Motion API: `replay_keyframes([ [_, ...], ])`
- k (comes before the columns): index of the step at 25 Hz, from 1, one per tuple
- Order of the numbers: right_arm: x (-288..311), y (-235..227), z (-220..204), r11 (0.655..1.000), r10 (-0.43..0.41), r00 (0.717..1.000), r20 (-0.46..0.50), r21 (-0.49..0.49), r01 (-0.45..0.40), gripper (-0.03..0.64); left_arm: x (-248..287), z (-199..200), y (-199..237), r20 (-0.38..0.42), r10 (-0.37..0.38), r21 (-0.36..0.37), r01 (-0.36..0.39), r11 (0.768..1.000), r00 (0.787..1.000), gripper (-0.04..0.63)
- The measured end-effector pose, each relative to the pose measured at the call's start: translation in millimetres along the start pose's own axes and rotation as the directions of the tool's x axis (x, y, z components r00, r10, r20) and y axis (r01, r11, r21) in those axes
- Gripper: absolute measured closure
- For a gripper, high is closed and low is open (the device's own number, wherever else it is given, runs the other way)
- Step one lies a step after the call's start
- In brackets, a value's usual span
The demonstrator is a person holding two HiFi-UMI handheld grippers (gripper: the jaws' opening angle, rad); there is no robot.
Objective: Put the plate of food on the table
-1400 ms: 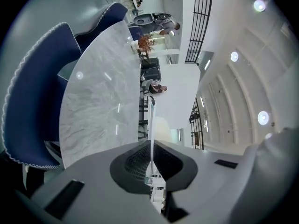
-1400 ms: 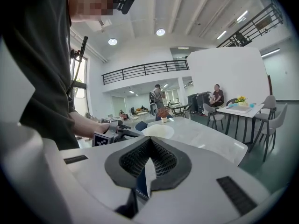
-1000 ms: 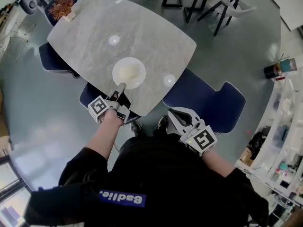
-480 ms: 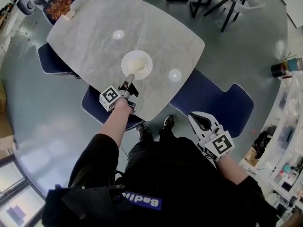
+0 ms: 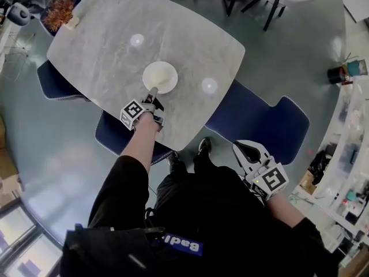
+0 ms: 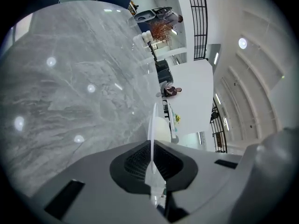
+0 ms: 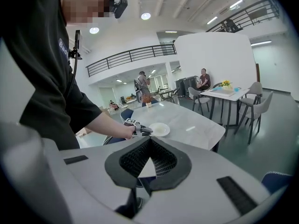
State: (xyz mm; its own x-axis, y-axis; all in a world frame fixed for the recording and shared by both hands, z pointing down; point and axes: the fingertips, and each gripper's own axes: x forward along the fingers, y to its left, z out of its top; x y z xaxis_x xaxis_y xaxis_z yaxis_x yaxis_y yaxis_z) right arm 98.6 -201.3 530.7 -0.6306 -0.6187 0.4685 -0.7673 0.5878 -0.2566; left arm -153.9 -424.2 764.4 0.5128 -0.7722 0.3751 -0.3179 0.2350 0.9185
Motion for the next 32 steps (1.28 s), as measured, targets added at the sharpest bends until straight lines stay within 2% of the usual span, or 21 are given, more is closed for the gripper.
replay_keyframes([
  [8, 6.7, 2.2, 1.9, 0.999, 0.011, 1.000, 0.004, 0.031, -0.012, 0.607, 12.0, -5.1, 12.0, -0.038, 0.064, -0.019, -0.065, 0.998, 0.997, 0.578],
  [15, 8.0, 5.0, 0.0, 0.999, 0.015, 1.000, -0.006, 0.051, -0.015, 0.609, 14.2, -6.1, 18.5, -0.035, 0.097, -0.037, -0.098, 0.995, 0.995, 0.578],
  [22, 10.1, 18.5, -9.5, 0.996, 0.064, 0.998, -0.013, 0.059, -0.063, 0.607, 16.0, -7.0, 26.0, -0.036, 0.204, 0.054, -0.202, 0.978, 0.978, 0.558],
  [27, 4.3, 12.5, -11.1, 0.997, 0.035, 0.999, 0.004, 0.074, -0.035, 0.607, 17.6, -10.2, 29.0, -0.058, 0.264, 0.108, -0.257, 0.960, 0.963, 0.543],
  [32, -3.0, 7.4, -14.2, 0.995, -0.005, 1.000, 0.012, 0.098, 0.004, 0.607, 16.3, -12.4, 30.9, -0.123, 0.303, 0.121, -0.289, 0.950, 0.945, 0.535],
])
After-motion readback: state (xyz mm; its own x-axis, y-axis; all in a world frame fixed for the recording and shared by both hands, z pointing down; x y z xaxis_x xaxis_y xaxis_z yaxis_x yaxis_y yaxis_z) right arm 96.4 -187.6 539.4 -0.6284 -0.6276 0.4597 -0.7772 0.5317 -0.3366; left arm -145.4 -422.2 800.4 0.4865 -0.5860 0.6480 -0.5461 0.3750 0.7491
